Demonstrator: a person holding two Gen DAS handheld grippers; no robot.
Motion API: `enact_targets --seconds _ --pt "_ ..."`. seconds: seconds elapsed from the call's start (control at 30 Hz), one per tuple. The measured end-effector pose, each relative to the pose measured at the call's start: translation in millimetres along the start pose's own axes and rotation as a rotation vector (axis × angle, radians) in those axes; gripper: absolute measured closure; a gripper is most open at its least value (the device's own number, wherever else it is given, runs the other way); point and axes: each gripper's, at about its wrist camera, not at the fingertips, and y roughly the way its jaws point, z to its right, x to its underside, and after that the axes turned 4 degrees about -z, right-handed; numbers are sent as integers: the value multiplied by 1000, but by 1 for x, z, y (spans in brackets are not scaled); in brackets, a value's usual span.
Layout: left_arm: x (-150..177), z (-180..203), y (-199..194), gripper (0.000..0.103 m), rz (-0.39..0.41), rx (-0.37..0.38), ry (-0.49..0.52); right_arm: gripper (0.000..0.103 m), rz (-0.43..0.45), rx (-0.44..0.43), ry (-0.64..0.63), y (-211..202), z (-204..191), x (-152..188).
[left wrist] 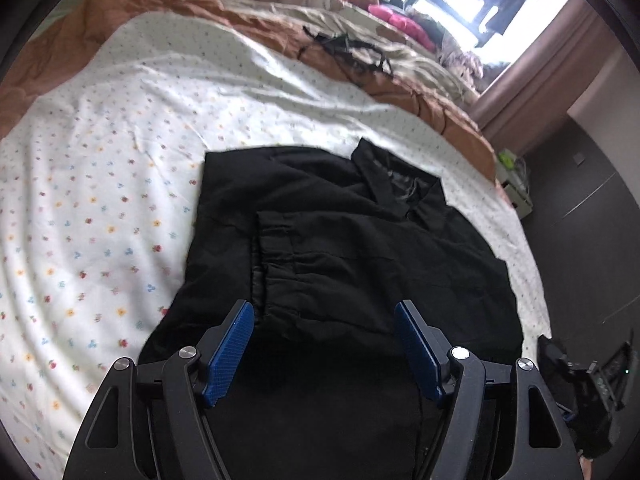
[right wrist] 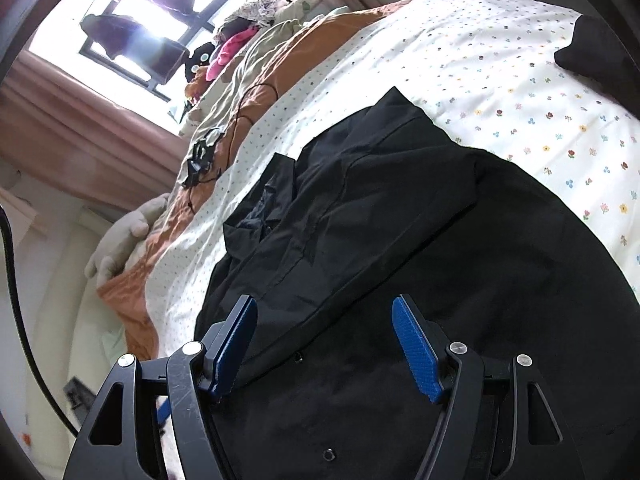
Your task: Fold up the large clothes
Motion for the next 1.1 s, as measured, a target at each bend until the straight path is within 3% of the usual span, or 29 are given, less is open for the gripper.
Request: enact_targets --seconds 0.47,0.53,0.6,0.63,0.67,0.7,0.83,0.93,1.1 --pt "-5 -13 74 36 -129 -124 -11 33 24 -33 142 -12 44 -20" --pt "-5 -13 78 44 -135 -126 -10 33 25 -34 157 -12 48 -21" --pt "-6 -13 77 72 -130 -141 -13 33 25 -35 162 -12 49 -21" --pt "-8 -13 77 75 -134 -142 -9 33 24 -37 164 -11 49 -22" --pt "-10 -11 75 89 -130 -140 -3 33 22 -40 164 -10 49 -22" --pt "-12 -8 73 92 -124 -139 8 33 21 -43 166 -10 48 -22" --pt "-26 6 54 94 -45 -159 78 33 21 -43 178 -9 49 -22" --pt "-38 8 49 94 -8 -175 77 33 20 -44 186 -8 52 -21" --pt "-44 6 64 89 -45 -211 71 33 17 -45 187 -7 53 -23"
